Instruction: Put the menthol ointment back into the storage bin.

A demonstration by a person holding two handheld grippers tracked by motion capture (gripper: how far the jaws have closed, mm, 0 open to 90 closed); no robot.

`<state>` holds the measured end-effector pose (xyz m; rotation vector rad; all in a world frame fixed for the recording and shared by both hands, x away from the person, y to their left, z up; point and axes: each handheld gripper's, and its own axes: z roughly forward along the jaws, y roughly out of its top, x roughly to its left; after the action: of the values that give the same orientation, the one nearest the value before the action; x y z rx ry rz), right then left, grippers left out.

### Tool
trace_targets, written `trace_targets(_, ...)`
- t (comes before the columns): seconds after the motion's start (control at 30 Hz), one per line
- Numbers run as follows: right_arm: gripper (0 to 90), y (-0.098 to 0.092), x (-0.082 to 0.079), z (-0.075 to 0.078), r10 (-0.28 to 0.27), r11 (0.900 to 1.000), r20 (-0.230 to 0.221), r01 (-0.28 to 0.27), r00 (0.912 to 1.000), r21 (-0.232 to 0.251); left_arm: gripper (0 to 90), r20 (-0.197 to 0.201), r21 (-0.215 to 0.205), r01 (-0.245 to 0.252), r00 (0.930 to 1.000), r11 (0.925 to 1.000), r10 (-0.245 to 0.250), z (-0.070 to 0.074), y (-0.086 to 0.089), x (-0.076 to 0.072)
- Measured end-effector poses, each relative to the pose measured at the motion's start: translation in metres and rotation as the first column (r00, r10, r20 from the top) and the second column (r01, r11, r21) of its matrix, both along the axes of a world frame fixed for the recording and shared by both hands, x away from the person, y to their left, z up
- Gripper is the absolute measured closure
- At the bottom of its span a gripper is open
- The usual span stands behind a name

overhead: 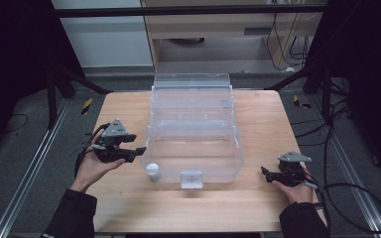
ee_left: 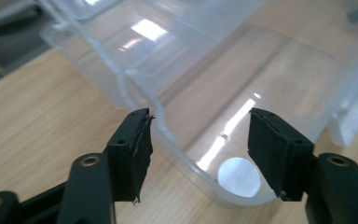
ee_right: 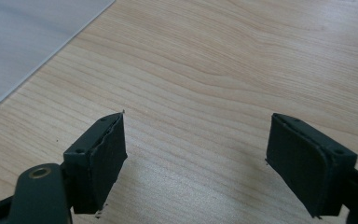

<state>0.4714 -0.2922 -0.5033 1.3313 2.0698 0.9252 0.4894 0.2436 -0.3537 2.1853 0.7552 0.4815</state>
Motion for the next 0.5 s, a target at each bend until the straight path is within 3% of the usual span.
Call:
trace_targets(0.03,19.7,0.000,0.000,0.000,-0.001,1.000,0.000,0.001,1.0000,0.000,37.3,0.042,-0.023,-0.052,0.9977,0.9984,0.053,-0.002,0.006,-0.007)
trace_targets(0.07,19.7,0.000,-0.001,0.001,-0.004,1.000,-0.004,0.004,1.0000,0.005,36.3,0.060,-0.036,-0.081,0.9948,0.9961,0.083,-0.004,0.009,-0.010)
trace_targets(0.1,19.7,0.000,-0.001,0.001,-0.004,1.000,-0.004,0.004,1.0000,0.005,35.5,0.060,-0.036,-0.081,0.9948,0.9961,0.083,-0.004,0.009,-0.010)
trace_targets(0.23,19.5,-0.001,-0.001,0.002,-0.008,1.000,0.005,0.008,1.0000,0.008,29.5,0.111,-0.086,-0.193,0.9730,0.9773,0.202,-0.016,0.024,-0.021)
trace_targets(0.27,19.4,-0.001,-0.002,0.002,-0.013,1.000,0.002,0.013,0.9999,0.017,28.0,0.112,-0.120,-0.262,0.9546,0.9575,0.276,-0.025,0.033,-0.025)
trace_targets(0.3,19.4,-0.001,-0.002,0.002,-0.013,1.000,0.002,0.013,0.9999,0.017,26.4,0.112,-0.120,-0.262,0.9546,0.9575,0.276,-0.025,0.033,-0.025)
trace_targets(0.4,19.3,-0.002,-0.002,0.002,-0.013,1.000,0.007,0.013,0.9999,0.011,24.6,0.090,-0.155,-0.330,0.9341,0.9313,0.346,-0.040,0.046,-0.027)
trace_targets(0.43,19.3,-0.002,-0.002,0.002,-0.013,1.000,0.007,0.013,0.9999,0.011,24.6,0.088,-0.163,-0.360,0.9220,0.9186,0.377,-0.047,0.051,-0.028)
trace_targets(0.5,19.2,-0.002,-0.002,0.003,-0.013,1.000,0.006,0.013,0.9999,0.016,24.7,0.087,-0.174,-0.398,0.9049,0.9007,0.417,-0.058,0.058,-0.030)
